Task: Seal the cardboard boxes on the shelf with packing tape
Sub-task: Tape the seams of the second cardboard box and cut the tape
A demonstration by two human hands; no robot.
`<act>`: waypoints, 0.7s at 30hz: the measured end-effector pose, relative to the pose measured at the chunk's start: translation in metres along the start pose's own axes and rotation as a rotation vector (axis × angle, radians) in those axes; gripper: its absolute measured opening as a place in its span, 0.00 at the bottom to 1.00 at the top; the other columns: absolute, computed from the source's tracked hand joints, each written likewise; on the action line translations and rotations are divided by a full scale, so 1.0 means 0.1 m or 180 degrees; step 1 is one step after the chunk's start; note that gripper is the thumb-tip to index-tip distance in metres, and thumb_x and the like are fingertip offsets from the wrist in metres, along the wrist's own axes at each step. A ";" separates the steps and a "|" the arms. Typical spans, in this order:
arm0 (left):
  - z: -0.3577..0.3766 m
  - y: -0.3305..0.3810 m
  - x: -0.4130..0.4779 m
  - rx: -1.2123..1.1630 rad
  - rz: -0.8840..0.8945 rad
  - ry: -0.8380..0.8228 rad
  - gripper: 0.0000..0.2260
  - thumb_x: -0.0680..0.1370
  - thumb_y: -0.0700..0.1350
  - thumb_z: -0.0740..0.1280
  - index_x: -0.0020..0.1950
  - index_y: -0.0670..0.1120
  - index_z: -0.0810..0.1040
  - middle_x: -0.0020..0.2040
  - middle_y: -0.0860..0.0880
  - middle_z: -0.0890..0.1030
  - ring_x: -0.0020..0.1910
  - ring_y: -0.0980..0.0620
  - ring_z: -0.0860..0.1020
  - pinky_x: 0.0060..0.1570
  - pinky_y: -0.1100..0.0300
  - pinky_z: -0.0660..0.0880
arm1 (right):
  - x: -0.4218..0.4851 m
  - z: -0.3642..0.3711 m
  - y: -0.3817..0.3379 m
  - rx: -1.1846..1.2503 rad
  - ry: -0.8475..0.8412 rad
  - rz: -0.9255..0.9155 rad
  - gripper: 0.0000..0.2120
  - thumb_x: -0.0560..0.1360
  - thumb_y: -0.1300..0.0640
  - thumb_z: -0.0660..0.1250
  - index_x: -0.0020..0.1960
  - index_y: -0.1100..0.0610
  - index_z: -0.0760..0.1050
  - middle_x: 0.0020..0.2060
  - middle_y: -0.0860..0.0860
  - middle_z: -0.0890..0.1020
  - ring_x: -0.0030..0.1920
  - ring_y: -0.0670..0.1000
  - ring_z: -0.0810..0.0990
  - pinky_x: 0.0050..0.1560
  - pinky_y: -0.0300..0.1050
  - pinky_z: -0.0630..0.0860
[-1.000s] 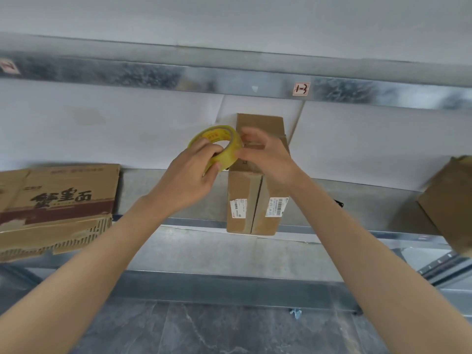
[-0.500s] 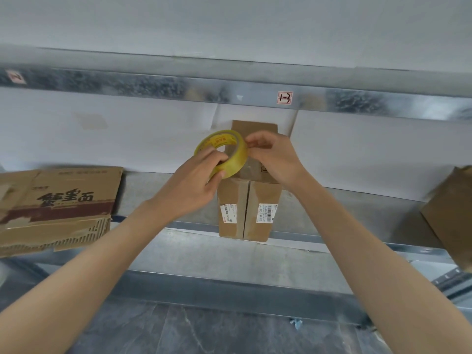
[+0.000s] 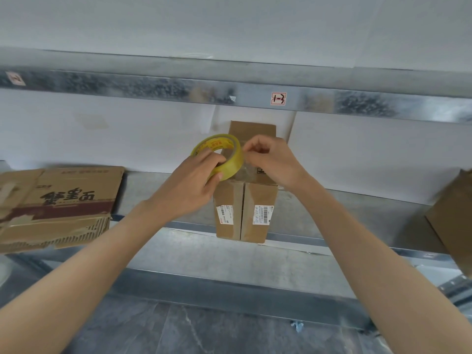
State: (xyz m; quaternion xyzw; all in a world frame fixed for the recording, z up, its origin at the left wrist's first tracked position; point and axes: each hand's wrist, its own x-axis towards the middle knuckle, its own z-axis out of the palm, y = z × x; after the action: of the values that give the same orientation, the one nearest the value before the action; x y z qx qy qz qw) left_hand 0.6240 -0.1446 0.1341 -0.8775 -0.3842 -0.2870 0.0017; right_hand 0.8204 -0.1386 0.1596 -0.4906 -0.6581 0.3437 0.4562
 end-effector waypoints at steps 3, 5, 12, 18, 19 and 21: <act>-0.02 0.02 0.01 0.0019 0.0014 0.0041 0.07 0.78 0.39 0.63 0.56 0.41 0.74 0.50 0.47 0.74 0.41 0.53 0.68 0.40 0.60 0.61 | 0.02 -0.04 -0.02 -0.0159 -0.0010 -0.0016 0.05 0.73 0.63 0.69 0.39 0.58 0.76 0.33 0.47 0.77 0.32 0.40 0.72 0.38 0.32 0.70; -0.02 0.03 0.02 0.0045 0.0009 0.0042 0.07 0.78 0.39 0.63 0.56 0.41 0.74 0.51 0.47 0.74 0.42 0.52 0.69 0.40 0.59 0.62 | 0.02 -0.05 -0.03 -0.0284 0.0077 -0.0080 0.08 0.74 0.63 0.69 0.38 0.57 0.74 0.36 0.51 0.79 0.36 0.40 0.74 0.41 0.33 0.71; -0.17 -0.15 0.20 0.0418 -0.0523 0.0183 0.12 0.80 0.49 0.60 0.57 0.42 0.73 0.50 0.45 0.79 0.41 0.46 0.72 0.39 0.58 0.63 | -0.05 -0.07 -0.08 -0.0516 0.0487 -0.0337 0.07 0.76 0.63 0.66 0.40 0.61 0.71 0.38 0.60 0.80 0.39 0.56 0.76 0.42 0.45 0.73; -0.19 -0.19 0.19 0.0436 -0.0920 0.0010 0.23 0.76 0.65 0.59 0.33 0.47 0.73 0.29 0.51 0.74 0.30 0.52 0.71 0.31 0.59 0.60 | -0.10 -0.16 -0.04 -0.0695 0.0480 -0.0253 0.08 0.78 0.64 0.60 0.41 0.58 0.66 0.40 0.65 0.77 0.42 0.62 0.76 0.45 0.52 0.73; -0.20 -0.17 0.17 0.0243 -0.0912 0.0024 0.23 0.75 0.64 0.59 0.31 0.47 0.72 0.27 0.51 0.72 0.29 0.53 0.71 0.30 0.59 0.60 | -0.11 -0.18 -0.03 -0.0679 0.0512 -0.0235 0.09 0.78 0.64 0.60 0.40 0.57 0.65 0.40 0.65 0.77 0.40 0.61 0.75 0.45 0.53 0.73; -0.24 -0.15 0.13 -0.0254 -0.0902 0.0037 0.18 0.73 0.59 0.58 0.30 0.48 0.72 0.26 0.52 0.71 0.27 0.52 0.70 0.30 0.59 0.62 | -0.13 -0.23 -0.02 -0.0599 0.0593 -0.0213 0.12 0.77 0.65 0.59 0.38 0.55 0.63 0.39 0.67 0.76 0.38 0.56 0.72 0.45 0.56 0.73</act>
State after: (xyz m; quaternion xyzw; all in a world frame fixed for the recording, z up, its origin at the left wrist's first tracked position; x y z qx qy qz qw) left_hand 0.6088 -0.1311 0.1572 -0.8121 -0.4925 -0.3045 -0.0715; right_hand 0.8422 -0.1516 0.1661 -0.5387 -0.6582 0.2179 0.4786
